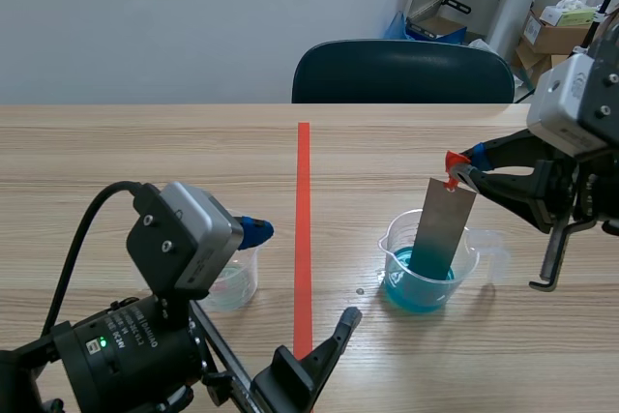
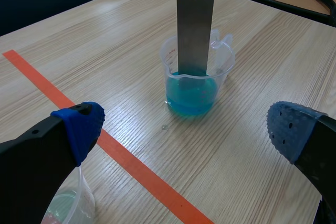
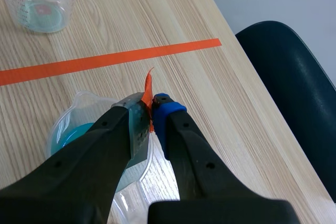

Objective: Do the redox reaction experiment

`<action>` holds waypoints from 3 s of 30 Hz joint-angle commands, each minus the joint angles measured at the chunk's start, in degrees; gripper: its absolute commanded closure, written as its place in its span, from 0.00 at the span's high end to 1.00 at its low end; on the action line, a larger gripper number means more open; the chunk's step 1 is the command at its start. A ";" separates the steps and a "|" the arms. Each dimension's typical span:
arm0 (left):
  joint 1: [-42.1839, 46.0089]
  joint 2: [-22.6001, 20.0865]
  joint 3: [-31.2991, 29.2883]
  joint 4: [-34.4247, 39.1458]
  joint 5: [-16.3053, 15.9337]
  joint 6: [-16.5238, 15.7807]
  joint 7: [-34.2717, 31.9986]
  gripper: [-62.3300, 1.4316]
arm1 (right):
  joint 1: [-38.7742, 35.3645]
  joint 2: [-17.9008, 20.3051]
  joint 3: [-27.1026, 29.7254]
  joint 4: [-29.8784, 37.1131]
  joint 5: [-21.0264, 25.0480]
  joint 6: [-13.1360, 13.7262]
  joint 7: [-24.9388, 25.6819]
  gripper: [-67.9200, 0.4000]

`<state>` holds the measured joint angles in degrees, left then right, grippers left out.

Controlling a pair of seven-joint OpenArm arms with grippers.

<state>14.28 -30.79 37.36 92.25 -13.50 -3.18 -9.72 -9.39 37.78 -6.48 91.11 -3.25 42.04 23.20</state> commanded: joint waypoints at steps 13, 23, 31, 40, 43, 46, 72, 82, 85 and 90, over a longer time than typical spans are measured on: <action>-0.15 0.44 0.20 0.50 -0.35 -0.13 -0.96 1.00 | 0.42 1.11 1.33 2.97 0.33 0.68 0.09 0.02; -0.17 0.44 0.20 0.50 -0.35 -0.13 -0.96 1.00 | -5.18 3.19 5.38 11.91 3.34 0.68 -0.42 0.02; -0.17 0.44 0.20 0.50 -0.35 -0.11 -0.98 1.00 | -8.52 4.94 9.88 18.67 9.55 0.68 -5.51 0.02; -0.17 0.44 0.20 0.50 -0.33 -0.11 -0.98 1.00 | -10.93 4.94 14.51 25.07 17.00 0.68 -14.23 0.02; -0.17 0.44 0.20 0.50 -0.33 -0.11 -0.98 1.00 | -11.17 4.92 15.87 27.54 20.15 0.68 -18.14 0.02; -0.17 0.44 0.20 0.50 -0.33 -0.11 -0.98 1.00 | -11.17 4.92 17.29 29.77 23.71 0.68 -21.99 0.02; -0.17 0.44 0.20 0.50 -0.33 -0.11 -1.01 1.00 | -11.13 4.92 23.26 39.34 42.77 0.68 -41.97 0.02; -0.17 0.44 0.20 0.50 -0.33 -0.11 -1.01 1.00 | -11.13 4.92 23.30 39.34 42.75 0.68 -42.18 0.02; -0.17 0.44 0.20 0.50 -0.33 -0.11 -1.01 1.00 | -11.13 4.92 23.30 39.34 42.75 0.68 -42.18 0.02; -0.17 0.44 0.20 0.50 -0.33 -0.11 -1.01 1.00 | -11.13 4.92 23.30 39.34 42.73 0.68 -42.21 0.02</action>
<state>14.28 -30.79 37.36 92.25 -13.50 -3.18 -9.69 -20.84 41.93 16.16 130.15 38.89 42.37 -19.62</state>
